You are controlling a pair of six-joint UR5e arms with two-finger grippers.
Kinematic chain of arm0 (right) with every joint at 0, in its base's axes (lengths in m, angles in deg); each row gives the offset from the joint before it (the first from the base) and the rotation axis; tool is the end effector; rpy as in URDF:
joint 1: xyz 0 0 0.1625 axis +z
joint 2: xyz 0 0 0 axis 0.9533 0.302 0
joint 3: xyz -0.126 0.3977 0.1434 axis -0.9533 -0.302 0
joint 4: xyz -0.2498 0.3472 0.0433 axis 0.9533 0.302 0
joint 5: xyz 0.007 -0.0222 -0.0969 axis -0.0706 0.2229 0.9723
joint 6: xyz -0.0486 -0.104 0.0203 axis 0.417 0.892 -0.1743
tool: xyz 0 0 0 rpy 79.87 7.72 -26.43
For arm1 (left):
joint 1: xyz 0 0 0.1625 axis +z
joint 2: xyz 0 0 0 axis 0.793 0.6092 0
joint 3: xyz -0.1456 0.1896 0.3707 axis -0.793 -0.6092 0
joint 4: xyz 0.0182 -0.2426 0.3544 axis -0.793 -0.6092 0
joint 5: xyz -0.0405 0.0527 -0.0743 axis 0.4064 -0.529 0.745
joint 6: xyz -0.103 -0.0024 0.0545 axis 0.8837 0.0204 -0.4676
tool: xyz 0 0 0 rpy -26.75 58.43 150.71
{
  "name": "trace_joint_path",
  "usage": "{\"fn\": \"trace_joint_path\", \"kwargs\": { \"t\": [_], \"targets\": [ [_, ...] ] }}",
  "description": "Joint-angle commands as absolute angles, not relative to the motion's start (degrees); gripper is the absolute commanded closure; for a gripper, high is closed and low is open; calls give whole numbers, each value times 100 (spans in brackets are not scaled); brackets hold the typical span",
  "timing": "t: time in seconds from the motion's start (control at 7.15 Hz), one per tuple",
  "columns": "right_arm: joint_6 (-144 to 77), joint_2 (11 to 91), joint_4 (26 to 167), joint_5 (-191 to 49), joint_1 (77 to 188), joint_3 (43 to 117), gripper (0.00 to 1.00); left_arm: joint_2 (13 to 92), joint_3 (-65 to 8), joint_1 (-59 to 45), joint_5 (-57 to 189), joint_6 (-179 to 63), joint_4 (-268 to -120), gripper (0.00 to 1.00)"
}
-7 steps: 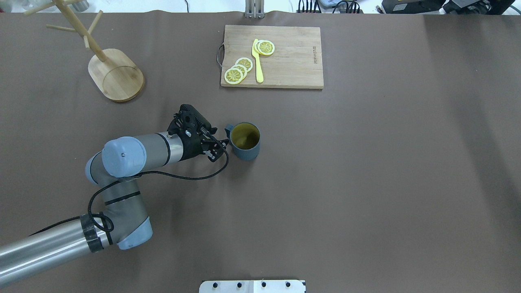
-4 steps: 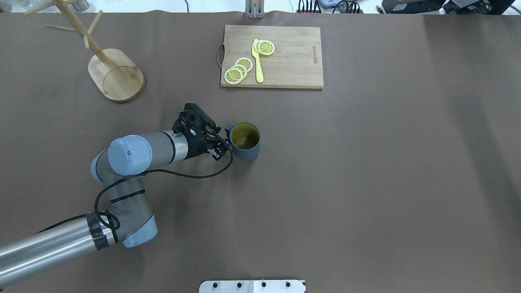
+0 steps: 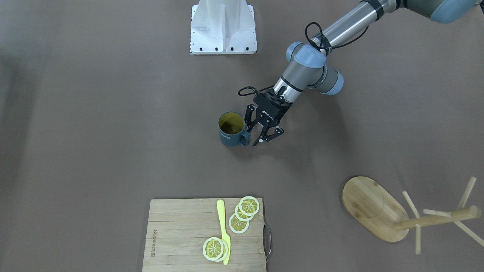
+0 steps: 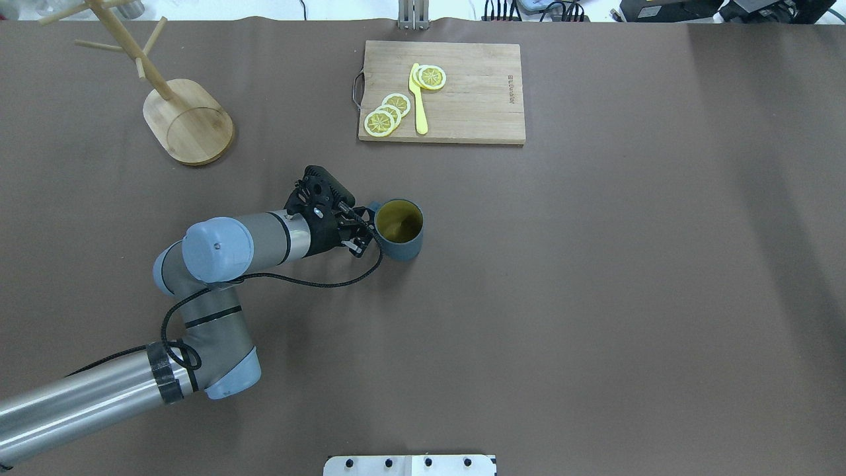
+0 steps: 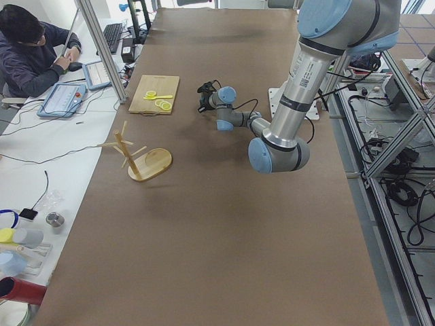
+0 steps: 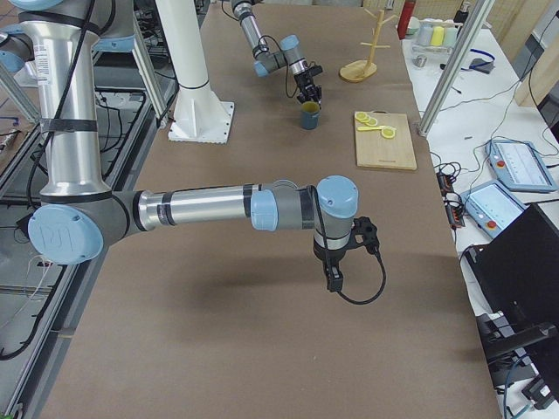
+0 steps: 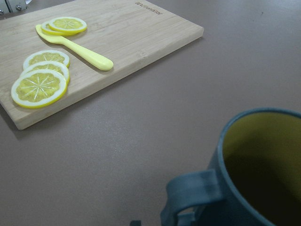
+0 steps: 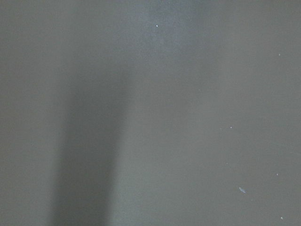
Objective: Hang cup on storage rack
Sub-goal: 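Close the left gripper on the blue mug's handle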
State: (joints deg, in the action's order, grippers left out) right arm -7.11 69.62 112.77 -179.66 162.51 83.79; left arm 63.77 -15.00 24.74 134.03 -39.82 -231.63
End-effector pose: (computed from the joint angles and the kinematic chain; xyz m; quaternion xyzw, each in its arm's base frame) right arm 0.0569 -0.5222 0.6245 0.0706 -0.3491 -0.0946 0.9296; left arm 0.5953 -0.4646 0.3272 0.4451 0.4842 0.1872 0.7297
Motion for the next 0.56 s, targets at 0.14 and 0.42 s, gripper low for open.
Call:
{"fn": "trace_joint_path", "kwargs": {
  "t": [0.14, 0.42],
  "targets": [
    [-711, 6963, 11277, -17966, 16251, 8379, 0, 6393, -1493, 2478, 13406, -3845, -23156, 66],
    [-702, 6963, 11277, -17966, 16251, 8371, 0, 6437, -1484, 2478, 13406, -3836, -23156, 66]
  ]
}}
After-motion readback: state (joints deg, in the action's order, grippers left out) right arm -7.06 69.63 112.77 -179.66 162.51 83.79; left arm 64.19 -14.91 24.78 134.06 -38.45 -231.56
